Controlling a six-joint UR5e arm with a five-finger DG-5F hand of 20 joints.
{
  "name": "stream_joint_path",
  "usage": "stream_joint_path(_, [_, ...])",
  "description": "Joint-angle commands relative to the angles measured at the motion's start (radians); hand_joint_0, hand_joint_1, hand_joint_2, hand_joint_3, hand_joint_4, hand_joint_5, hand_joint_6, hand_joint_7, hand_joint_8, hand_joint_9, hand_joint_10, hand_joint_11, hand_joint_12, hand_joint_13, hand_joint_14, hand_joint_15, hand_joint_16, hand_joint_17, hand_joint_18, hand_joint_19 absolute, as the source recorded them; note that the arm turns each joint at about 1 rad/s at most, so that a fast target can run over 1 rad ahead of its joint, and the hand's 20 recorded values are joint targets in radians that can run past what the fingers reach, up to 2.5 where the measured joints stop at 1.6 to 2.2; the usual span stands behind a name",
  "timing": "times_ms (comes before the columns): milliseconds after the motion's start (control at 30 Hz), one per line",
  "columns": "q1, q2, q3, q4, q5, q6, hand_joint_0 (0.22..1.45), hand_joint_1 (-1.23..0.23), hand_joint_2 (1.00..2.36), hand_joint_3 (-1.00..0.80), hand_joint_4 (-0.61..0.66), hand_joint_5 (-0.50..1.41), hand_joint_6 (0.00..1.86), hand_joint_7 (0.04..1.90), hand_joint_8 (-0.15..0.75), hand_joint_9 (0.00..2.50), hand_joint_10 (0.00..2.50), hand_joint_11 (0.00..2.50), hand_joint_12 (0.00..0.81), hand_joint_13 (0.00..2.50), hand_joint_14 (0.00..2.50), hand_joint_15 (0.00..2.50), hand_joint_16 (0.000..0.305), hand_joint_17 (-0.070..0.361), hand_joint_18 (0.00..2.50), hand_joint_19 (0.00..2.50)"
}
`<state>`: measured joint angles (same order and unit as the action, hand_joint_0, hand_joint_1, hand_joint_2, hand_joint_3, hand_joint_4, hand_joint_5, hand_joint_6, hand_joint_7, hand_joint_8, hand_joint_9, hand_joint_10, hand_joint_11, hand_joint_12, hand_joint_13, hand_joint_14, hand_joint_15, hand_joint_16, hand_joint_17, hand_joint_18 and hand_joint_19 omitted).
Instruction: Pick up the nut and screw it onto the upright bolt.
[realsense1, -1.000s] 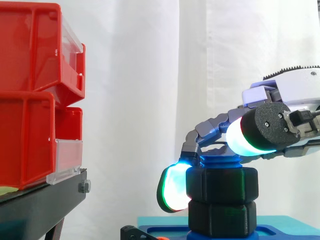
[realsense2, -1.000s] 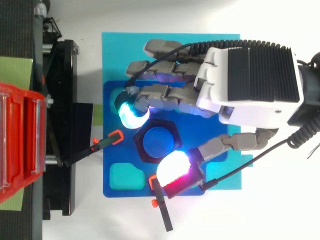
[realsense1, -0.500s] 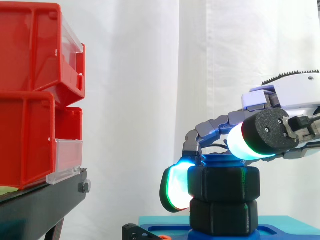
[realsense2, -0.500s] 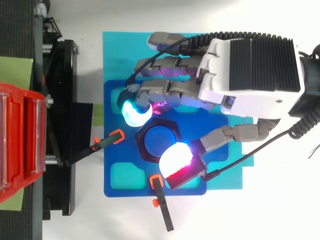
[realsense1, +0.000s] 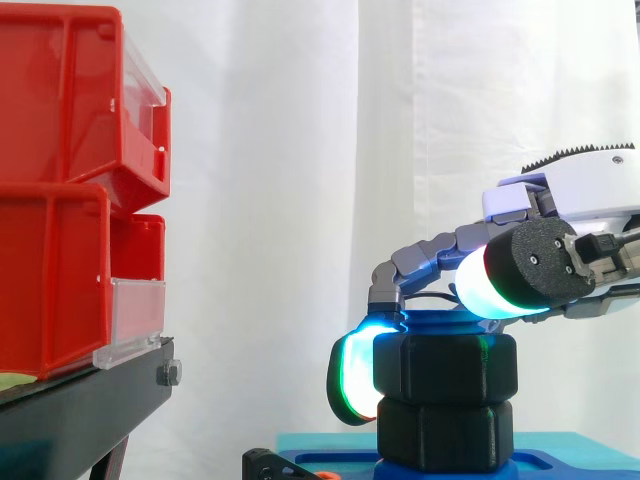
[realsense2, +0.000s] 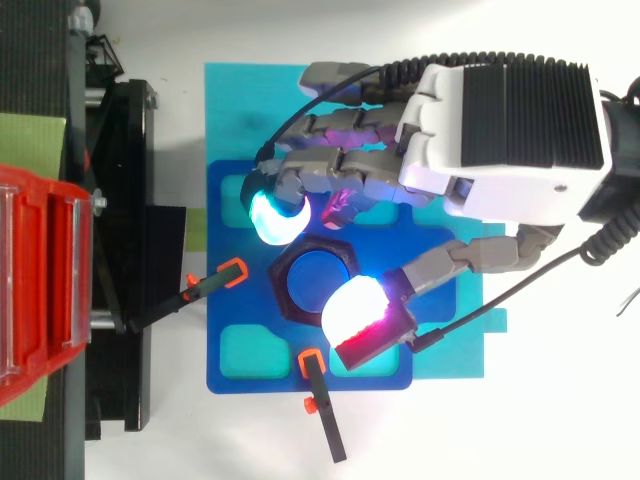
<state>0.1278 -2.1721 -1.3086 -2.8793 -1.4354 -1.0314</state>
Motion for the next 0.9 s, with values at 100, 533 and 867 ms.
stream_joint_path(100, [-0.001,0.000,0.000,0.000,-0.002,0.001,0.51,-0.43,1.00,-0.50,0.10,0.07,0.50,1.31,0.213,1.17,0.00,0.00,0.250,0.56,0.00,0.00,0.035,0.079,0.25,0.00])
stream_joint_path(533, [-0.001,0.000,-0.008,0.002,-0.002,-0.001,0.51,-0.44,1.00,-0.50,0.06,0.09,0.50,1.36,0.203,1.31,0.00,0.00,0.228,0.66,0.00,0.00,0.031,0.070,0.38,0.06])
stream_joint_path(867, [-0.001,0.000,-0.008,0.000,-0.002,-0.002,0.51,-0.46,1.00,-0.50,0.03,0.10,0.50,1.42,0.209,1.40,0.00,0.00,0.218,0.71,0.00,0.00,0.029,0.066,0.44,0.09])
